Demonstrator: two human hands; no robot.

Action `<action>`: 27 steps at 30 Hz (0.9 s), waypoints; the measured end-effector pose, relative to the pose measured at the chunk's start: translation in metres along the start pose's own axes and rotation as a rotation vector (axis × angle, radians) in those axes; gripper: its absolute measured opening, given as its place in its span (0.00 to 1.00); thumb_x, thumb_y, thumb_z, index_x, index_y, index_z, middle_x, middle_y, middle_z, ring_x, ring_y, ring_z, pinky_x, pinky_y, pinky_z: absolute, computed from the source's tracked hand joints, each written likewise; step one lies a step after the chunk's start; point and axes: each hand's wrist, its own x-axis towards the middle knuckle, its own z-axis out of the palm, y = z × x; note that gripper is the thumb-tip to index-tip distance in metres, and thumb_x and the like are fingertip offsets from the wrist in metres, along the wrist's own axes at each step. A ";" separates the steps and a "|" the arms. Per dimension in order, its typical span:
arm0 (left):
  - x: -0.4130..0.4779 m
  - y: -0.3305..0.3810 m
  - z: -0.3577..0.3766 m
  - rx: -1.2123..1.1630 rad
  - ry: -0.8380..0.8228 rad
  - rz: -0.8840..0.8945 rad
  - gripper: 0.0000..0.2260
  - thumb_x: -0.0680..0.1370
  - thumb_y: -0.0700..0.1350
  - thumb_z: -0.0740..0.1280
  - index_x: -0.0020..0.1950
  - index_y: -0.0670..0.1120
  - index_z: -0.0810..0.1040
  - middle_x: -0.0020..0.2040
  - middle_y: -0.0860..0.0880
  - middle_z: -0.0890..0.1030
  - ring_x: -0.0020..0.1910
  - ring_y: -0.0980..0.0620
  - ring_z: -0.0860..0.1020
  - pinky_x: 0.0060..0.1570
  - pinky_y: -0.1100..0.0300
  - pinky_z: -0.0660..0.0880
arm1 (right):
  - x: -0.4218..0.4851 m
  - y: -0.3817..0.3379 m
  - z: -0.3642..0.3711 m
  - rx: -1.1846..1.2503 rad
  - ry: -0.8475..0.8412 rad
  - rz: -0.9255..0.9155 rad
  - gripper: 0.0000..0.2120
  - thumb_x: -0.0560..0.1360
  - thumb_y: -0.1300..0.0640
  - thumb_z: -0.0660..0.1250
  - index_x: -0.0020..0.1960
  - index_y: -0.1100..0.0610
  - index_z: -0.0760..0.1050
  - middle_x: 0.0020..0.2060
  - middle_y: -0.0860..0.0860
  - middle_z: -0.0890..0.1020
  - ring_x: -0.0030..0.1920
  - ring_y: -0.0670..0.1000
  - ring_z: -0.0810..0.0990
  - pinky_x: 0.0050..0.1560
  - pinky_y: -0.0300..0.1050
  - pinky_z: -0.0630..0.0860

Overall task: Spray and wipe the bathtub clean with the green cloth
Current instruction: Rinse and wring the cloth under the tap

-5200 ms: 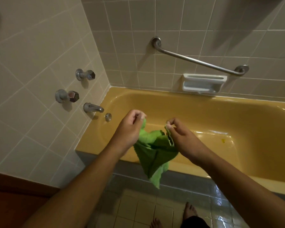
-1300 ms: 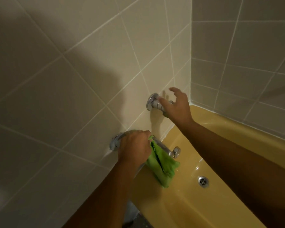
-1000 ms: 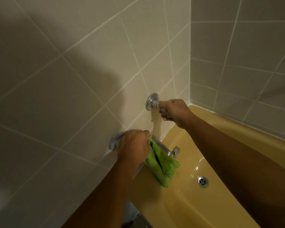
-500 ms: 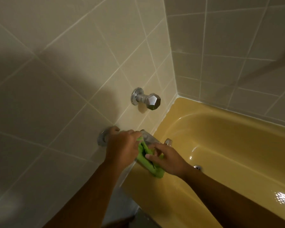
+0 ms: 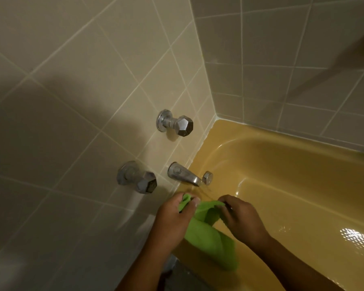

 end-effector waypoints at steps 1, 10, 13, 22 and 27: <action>0.000 -0.003 -0.001 0.012 -0.029 -0.016 0.05 0.79 0.56 0.72 0.52 0.58 0.82 0.46 0.56 0.85 0.47 0.57 0.83 0.48 0.53 0.81 | -0.003 -0.001 -0.003 0.078 -0.019 0.055 0.07 0.84 0.52 0.65 0.48 0.50 0.79 0.38 0.45 0.82 0.36 0.45 0.79 0.38 0.47 0.76; 0.020 -0.049 0.028 -0.007 0.151 -0.333 0.31 0.78 0.69 0.62 0.70 0.48 0.78 0.66 0.46 0.81 0.62 0.46 0.80 0.62 0.43 0.79 | -0.001 -0.037 -0.020 0.919 -0.120 0.579 0.14 0.86 0.53 0.62 0.53 0.63 0.79 0.45 0.60 0.87 0.43 0.57 0.86 0.41 0.47 0.81; 0.040 -0.067 0.051 -0.318 0.084 -0.635 0.34 0.77 0.72 0.61 0.75 0.52 0.72 0.71 0.47 0.76 0.65 0.42 0.77 0.58 0.39 0.81 | 0.008 -0.032 0.000 1.123 -0.062 0.638 0.17 0.86 0.52 0.61 0.61 0.66 0.78 0.51 0.63 0.86 0.48 0.58 0.86 0.49 0.51 0.82; 0.174 -0.132 0.126 -0.927 -0.048 -0.811 0.28 0.85 0.63 0.55 0.54 0.41 0.84 0.48 0.40 0.88 0.43 0.43 0.86 0.41 0.52 0.80 | 0.069 0.047 0.112 1.130 0.038 0.739 0.16 0.84 0.54 0.62 0.56 0.63 0.84 0.50 0.62 0.87 0.49 0.58 0.87 0.45 0.48 0.81; 0.218 -0.155 0.138 -0.786 -0.080 -0.691 0.17 0.86 0.48 0.61 0.51 0.41 0.85 0.48 0.40 0.88 0.41 0.44 0.87 0.40 0.51 0.84 | 0.102 0.091 0.163 0.806 0.299 0.798 0.09 0.74 0.45 0.72 0.51 0.43 0.77 0.56 0.58 0.83 0.51 0.56 0.85 0.50 0.52 0.83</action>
